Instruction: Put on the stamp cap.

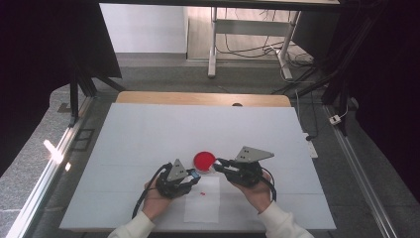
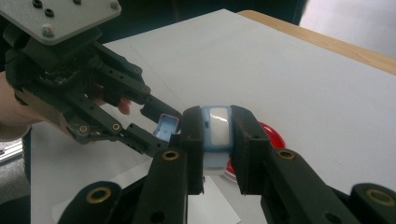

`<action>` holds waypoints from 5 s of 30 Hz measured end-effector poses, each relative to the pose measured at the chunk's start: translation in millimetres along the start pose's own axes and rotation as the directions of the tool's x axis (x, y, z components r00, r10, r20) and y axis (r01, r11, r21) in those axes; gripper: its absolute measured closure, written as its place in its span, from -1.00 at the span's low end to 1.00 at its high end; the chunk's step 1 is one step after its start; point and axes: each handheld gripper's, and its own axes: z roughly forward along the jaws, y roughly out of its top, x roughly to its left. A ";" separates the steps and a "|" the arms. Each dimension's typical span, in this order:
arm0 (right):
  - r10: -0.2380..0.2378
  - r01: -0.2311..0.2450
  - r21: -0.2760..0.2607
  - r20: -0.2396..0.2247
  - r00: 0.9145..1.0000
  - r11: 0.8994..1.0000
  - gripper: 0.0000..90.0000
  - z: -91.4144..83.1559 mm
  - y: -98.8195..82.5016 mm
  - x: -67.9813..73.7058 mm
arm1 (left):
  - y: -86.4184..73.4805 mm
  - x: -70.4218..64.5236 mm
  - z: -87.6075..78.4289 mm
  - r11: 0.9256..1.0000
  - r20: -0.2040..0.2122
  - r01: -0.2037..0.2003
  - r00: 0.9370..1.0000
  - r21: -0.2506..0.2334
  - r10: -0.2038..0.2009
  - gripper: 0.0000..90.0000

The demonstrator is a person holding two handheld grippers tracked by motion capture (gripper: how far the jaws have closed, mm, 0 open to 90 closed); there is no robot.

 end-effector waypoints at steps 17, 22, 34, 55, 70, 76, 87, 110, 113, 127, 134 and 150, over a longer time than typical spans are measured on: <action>0.002 -0.002 0.001 0.005 1.000 1.000 0.69 0.1 -0.5 -0.5 | 10.3 -9.4 15.0 1.000 0.022 -0.024 0.999 -0.004 0.024 0.43; 0.004 -0.004 -0.003 0.003 1.000 1.000 0.69 0.7 -0.6 0.6 | 11.4 -11.0 17.8 1.000 0.024 -0.030 0.999 -0.001 0.030 0.43; 0.028 -0.028 0.002 -0.003 1.000 1.000 0.69 4.9 -1.7 4.9 | 12.9 -13.1 22.7 0.999 0.020 -0.034 0.999 -0.003 0.034 0.43; 0.122 -0.122 0.006 0.032 0.992 0.992 0.69 12.8 -2.0 13.4 | 13.1 -13.5 22.2 0.999 0.011 -0.035 0.999 -0.010 0.035 0.43; 0.171 -0.172 0.006 0.053 0.984 0.985 0.69 15.7 -1.8 17.1 | 13.2 -14.2 21.4 0.999 -0.011 -0.046 0.999 -0.018 0.045 0.43; 0.195 -0.196 0.011 0.057 0.979 0.981 0.69 17.0 -2.2 18.4 | 13.2 -15.5 22.0 0.999 -0.021 -0.052 0.998 -0.017 0.052 0.44; 0.212 -0.214 0.010 0.097 0.972 0.977 0.69 16.7 -0.7 22.5 | 12.9 -17.8 21.7 0.998 -0.044 -0.064 0.997 -0.022 0.063 0.44; 0.240 -0.244 0.028 0.087 0.967 0.969 0.69 19.4 -2.7 20.2 | 12.7 -21.8 22.7 0.995 -0.069 -0.102 0.992 -0.003 0.101 0.45; 0.234 -0.238 0.032 0.086 0.968 0.971 0.69 19.0 -2.3 20.3 | 12.7 -22.0 22.3 0.994 -0.074 -0.105 0.992 -0.003 0.104 0.45; 0.239 -0.242 0.028 0.076 0.968 0.970 0.69 18.3 -2.4 20.0 | 13.1 -23.2 19.6 0.993 -0.099 -0.116 0.989 -0.019 0.114 0.45; 0.265 -0.266 0.027 0.060 0.963 0.963 0.70 18.7 -3.8 18.1 | 13.9 -25.5 18.1 0.992 -0.114 -0.127 0.986 -0.026 0.124 0.45; 0.277 -0.278 0.020 0.049 0.960 0.960 0.70 18.0 -3.8 17.8 | 14.6 -27.9 16.5 0.988 -0.133 -0.149 0.981 -0.030 0.143 0.45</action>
